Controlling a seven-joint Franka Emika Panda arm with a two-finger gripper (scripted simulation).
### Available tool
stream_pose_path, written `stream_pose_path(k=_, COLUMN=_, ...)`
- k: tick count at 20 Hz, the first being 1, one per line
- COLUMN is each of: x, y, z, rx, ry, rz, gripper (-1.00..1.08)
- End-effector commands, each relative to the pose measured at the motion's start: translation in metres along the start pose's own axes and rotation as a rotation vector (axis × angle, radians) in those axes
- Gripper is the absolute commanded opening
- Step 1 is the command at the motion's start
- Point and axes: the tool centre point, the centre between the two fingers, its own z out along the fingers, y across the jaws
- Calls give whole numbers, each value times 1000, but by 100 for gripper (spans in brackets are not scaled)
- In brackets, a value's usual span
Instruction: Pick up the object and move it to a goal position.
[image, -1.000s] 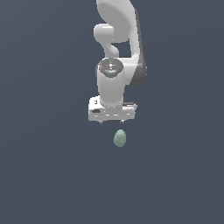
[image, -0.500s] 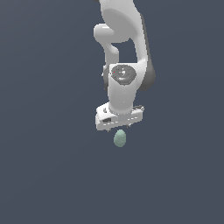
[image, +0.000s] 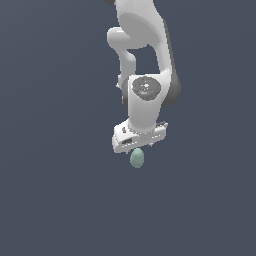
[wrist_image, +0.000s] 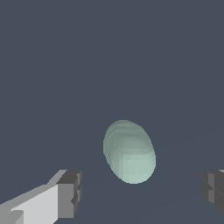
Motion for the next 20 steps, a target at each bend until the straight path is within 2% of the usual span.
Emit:
stream_pose_path(k=1, x=0, y=0, z=3, rx=0, ry=0, rz=0, gripper=100)
stream_pose_path(k=10, x=-1, y=0, z=43, rx=0, ry=0, rz=-5, gripper=100)
stream_pose_path(k=16, x=1, y=0, z=50, rx=0, ry=0, rz=-6, gripper=100)
stream_pose_path(k=17, x=1, y=0, z=50, rx=0, ry=0, rz=-6, gripper=-100)
stream_pose_path(k=20, x=1, y=0, z=50, rx=0, ry=0, rz=-6, gripper=-100)
